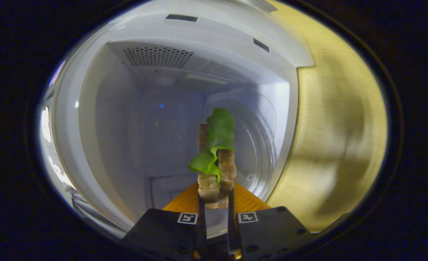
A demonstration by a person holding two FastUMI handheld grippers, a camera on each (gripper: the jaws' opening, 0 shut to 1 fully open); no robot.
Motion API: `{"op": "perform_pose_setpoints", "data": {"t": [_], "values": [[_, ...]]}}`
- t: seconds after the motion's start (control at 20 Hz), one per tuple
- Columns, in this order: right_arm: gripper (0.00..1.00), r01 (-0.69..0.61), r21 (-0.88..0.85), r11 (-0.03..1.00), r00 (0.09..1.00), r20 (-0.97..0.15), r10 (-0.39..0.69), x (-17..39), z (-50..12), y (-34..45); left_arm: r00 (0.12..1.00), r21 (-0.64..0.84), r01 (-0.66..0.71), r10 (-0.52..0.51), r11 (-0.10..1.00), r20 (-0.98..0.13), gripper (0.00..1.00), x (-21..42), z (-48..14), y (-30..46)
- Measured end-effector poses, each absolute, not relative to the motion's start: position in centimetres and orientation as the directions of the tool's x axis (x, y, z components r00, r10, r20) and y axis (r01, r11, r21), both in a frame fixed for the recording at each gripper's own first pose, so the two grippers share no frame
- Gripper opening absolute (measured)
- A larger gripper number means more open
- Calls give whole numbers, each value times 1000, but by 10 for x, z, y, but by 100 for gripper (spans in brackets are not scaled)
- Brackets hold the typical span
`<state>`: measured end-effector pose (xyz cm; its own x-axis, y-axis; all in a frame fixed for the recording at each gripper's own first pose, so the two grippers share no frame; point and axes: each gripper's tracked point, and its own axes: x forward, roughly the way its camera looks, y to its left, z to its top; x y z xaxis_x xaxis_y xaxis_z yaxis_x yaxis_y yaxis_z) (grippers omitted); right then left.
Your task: Open the microwave oven with the left hand, put the food in, and close the microwave oven.
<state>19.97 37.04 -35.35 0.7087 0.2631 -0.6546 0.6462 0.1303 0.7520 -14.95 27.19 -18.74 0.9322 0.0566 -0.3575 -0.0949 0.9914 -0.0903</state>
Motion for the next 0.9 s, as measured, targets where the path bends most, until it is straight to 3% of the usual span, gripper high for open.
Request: {"op": "perform_pose_setpoints", "data": {"t": [0.1, 0.35, 0.5, 0.55, 0.6, 0.75, 0.8, 0.85, 0.9], "values": [[25, 645, 749, 153, 705, -661, 257, 201, -357, 370, 933, -94, -96, 56, 991, -355, 94, -148, -187, 273], [43, 687, 698, 202, 662, -716, 223, 192, -365, 363, 942, -96, -86, 49, 992, -333, 94, -143, -180, 273], [81, 689, 690, 223, 655, -724, 217, 193, -362, 362, 942, -92, -85, 50, 992, -331, 96, -143, -180, 274], [81, 689, 686, 235, 653, -728, 211, 193, -360, 360, 942, -97, -86, 49, 992, -332, 96, -144, -180, 274], [93, 689, 678, 255, 650, -734, 197, 193, -360, 358, 942, -102, -86, 48, 991, -331, 94, -144, -181, 274], [96, 685, 671, 283, 643, -740, 197, 187, -356, 356, 943, -105, -84, 45, 991, -330, 94, -146, -180, 274], [86, 691, 663, 288, 632, -747, 204, 183, -355, 358, 944, -103, -81, 43, 991, -327, 94, -146, -180, 273], [98, 697, 651, 301, 618, -758, 208, 180, -355, 358, 945, -103, -78, 41, 992, -325, 94, -146, -180, 273], [86, 697, 645, 315, 612, -763, 209, 176, -352, 358, 945, -105, -76, 39, 992, -325, 96, -147, -180, 273]]}}
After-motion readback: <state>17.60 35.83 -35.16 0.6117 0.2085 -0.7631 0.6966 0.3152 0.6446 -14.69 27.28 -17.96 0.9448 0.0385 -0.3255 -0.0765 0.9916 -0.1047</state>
